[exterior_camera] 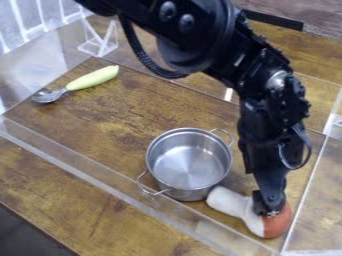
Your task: Put the mushroom in the silver pot
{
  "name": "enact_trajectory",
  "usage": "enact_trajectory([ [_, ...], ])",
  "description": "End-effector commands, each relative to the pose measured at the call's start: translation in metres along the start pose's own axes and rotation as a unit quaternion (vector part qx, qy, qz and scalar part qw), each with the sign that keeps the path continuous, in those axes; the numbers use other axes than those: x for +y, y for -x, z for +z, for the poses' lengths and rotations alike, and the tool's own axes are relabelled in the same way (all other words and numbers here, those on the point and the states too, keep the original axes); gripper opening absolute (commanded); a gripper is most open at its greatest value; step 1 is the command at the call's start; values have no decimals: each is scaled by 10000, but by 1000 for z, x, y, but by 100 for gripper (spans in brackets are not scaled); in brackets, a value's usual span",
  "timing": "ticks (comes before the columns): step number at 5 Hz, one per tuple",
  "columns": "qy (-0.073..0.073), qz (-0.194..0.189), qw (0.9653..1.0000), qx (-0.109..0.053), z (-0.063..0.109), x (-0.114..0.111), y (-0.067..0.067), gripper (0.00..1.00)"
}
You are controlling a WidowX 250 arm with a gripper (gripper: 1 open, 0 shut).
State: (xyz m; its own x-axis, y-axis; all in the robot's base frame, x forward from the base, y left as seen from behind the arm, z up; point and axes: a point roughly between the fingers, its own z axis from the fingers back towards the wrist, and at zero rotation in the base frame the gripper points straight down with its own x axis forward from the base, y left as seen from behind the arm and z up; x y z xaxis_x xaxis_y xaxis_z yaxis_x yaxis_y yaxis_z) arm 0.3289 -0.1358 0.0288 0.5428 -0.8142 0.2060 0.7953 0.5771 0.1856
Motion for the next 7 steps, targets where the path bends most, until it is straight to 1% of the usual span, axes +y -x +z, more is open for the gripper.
enact_trajectory([
  [1,149,-86,9992,366,-12,-29,18,100],
  [2,132,-133,9992,347,-12,-34,18,0],
  [4,117,-216,9993,275,-9,-38,17,0],
  [6,187,-656,9976,123,-6,-48,16,0],
  [7,157,-501,9986,97,-5,-44,19,100],
])
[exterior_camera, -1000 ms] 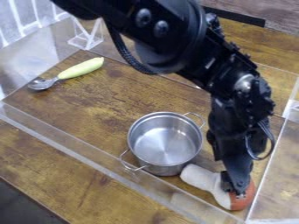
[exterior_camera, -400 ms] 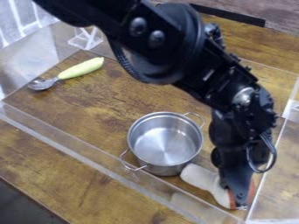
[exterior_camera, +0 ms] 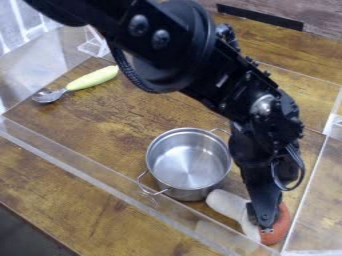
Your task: Put the mushroom in the silver pot
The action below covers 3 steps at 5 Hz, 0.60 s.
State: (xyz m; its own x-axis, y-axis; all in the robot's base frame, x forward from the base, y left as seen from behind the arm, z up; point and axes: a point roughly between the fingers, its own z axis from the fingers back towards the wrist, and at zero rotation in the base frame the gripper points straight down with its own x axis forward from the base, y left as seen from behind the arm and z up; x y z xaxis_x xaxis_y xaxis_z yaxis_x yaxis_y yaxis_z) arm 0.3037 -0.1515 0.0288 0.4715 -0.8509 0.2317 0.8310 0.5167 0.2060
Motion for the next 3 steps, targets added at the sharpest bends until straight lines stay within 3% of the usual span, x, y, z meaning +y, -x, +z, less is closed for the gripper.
enact_trajectory([
  [1,246,-142,9990,340,-1,-16,20,0],
  [3,383,-67,9983,427,17,-20,24,0],
])
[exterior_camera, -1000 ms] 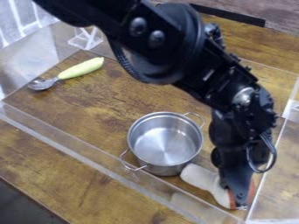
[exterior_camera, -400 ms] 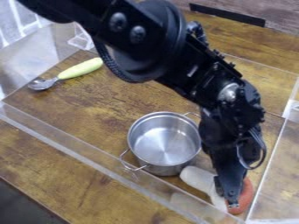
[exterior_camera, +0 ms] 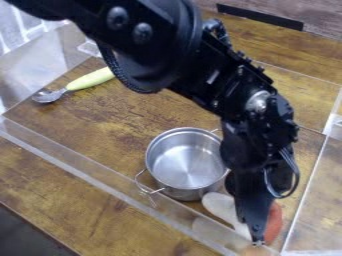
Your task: Put the mushroom in the silver pot
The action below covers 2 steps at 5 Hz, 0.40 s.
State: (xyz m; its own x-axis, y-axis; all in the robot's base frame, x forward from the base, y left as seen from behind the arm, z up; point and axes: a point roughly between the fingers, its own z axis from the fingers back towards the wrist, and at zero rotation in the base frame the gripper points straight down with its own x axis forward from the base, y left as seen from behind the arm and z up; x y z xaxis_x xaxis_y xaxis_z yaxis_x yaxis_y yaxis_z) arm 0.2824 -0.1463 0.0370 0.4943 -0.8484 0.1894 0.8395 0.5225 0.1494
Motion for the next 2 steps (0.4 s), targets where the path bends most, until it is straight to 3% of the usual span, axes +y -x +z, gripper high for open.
enact_trajectory([
  [1,184,-116,9995,228,2,-6,11,0],
  [2,253,-74,9993,253,1,-3,10,0],
])
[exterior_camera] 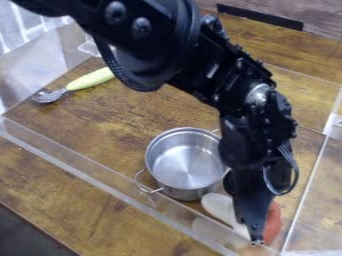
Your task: Put the mushroom in the silver pot
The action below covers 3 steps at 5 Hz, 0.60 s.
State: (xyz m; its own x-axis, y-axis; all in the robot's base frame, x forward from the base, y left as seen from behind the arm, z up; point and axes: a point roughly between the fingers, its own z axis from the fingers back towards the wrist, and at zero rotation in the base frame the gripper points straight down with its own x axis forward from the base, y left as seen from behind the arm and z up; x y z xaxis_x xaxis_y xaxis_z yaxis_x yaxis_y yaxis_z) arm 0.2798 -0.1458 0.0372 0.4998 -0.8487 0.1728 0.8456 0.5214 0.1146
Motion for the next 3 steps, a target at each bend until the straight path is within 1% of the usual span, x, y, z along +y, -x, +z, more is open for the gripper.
enact_trajectory([
  [1,155,-23,9997,193,-2,1,9,0],
  [2,244,-14,9995,208,5,-2,-2,0],
  [3,320,29,9992,257,15,-5,-10,0],
])
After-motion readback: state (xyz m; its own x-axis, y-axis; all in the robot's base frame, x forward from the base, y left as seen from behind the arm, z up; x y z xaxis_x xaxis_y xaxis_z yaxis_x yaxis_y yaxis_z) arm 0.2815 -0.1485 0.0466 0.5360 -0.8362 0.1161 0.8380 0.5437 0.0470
